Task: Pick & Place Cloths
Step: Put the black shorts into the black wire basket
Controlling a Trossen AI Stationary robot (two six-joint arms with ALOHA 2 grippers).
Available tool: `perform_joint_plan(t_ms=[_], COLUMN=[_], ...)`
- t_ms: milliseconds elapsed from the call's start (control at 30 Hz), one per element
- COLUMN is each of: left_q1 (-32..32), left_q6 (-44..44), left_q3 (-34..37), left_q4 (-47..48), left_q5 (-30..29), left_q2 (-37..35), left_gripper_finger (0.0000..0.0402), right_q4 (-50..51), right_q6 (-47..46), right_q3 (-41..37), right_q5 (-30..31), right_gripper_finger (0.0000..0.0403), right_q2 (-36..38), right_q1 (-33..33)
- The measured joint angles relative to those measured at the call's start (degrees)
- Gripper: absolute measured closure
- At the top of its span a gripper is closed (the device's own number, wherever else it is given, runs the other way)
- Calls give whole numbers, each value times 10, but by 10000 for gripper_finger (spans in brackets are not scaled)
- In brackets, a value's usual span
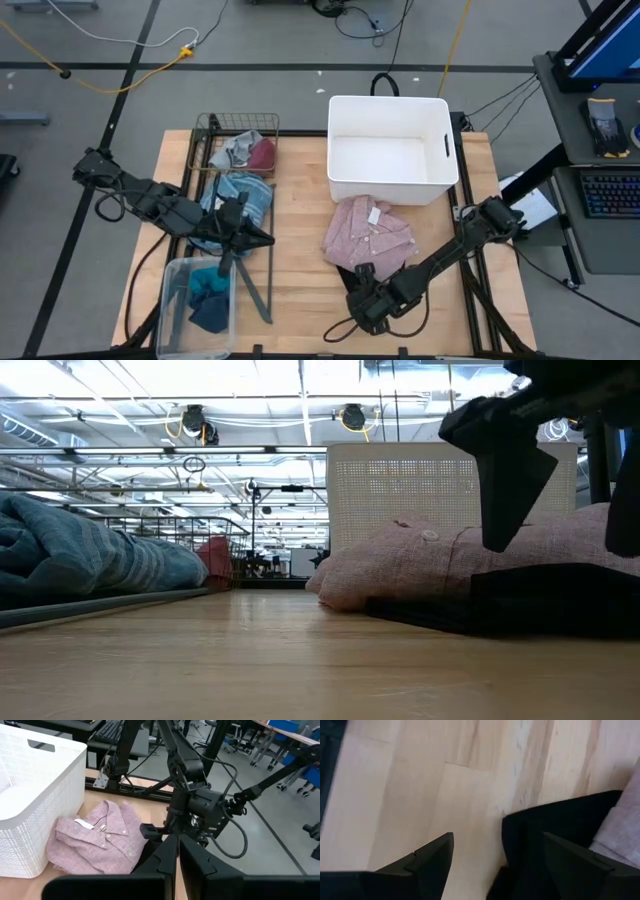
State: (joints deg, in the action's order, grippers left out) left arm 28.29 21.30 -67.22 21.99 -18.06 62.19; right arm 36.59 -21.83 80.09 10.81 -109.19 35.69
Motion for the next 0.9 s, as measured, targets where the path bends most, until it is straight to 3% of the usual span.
perform_joint_plan(t_ms=[267, 467, 633, 900], left_q1=[0, 0, 0, 0], left_q6=[1, 2, 2, 4], left_q3=[0, 0, 0, 0], left_q4=[0, 0, 0, 0], left_q5=[0, 0, 0, 0], left_q2=[0, 0, 0, 0], left_gripper_finger=[380, 380, 380, 380], right_q4=[-44, -93, -97, -163], right_q6=[0, -27, -55, -79], right_q3=[-67, -120, -131, -136], right_q5=[11, 9, 11, 10], right_gripper_finger=[114, 145, 213, 380], right_q2=[0, 4, 4, 44], right_q1=[-22, -31, -30, -35])
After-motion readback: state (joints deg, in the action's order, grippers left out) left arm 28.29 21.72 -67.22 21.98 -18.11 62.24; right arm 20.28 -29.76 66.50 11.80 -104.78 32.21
